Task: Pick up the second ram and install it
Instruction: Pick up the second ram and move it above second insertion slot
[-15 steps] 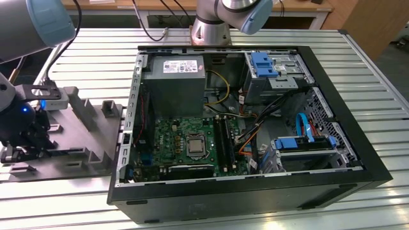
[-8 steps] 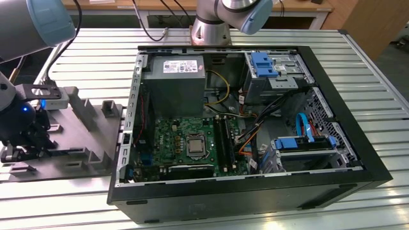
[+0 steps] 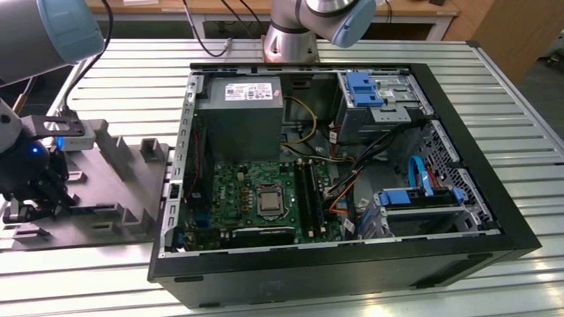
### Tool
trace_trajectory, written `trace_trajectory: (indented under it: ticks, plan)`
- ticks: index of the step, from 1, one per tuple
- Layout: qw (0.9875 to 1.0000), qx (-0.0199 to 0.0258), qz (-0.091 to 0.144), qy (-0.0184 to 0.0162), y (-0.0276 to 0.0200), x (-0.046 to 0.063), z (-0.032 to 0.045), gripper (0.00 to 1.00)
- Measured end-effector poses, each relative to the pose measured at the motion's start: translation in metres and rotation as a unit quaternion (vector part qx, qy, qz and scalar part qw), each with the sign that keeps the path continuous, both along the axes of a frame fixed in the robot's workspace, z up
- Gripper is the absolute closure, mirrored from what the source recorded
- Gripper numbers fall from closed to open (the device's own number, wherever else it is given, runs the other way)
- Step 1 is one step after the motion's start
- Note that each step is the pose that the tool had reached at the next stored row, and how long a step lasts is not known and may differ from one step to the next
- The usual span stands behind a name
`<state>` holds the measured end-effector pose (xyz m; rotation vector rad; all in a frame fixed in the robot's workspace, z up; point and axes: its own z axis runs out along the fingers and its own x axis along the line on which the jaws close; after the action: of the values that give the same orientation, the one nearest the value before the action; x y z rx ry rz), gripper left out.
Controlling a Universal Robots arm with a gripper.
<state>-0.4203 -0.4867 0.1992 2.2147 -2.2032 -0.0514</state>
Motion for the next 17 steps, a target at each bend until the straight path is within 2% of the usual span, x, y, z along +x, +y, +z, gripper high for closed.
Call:
trace_trajectory:
  ticks: [13, 15, 16, 17]
  plan:
    - [1.0000, 0.0000, 0.000, 0.0000, -0.0004, 0.0000, 0.0000, 0.78]
    - [1.0000, 0.0000, 0.000, 0.0000, -0.0005, 0.0000, 0.0000, 0.80]
    - [1.0000, 0.0000, 0.000, 0.0000, -0.0005, 0.0000, 0.0000, 0.87]
    - [1.0000, 0.0000, 0.000, 0.0000, -0.0005, 0.0000, 0.0000, 0.87]
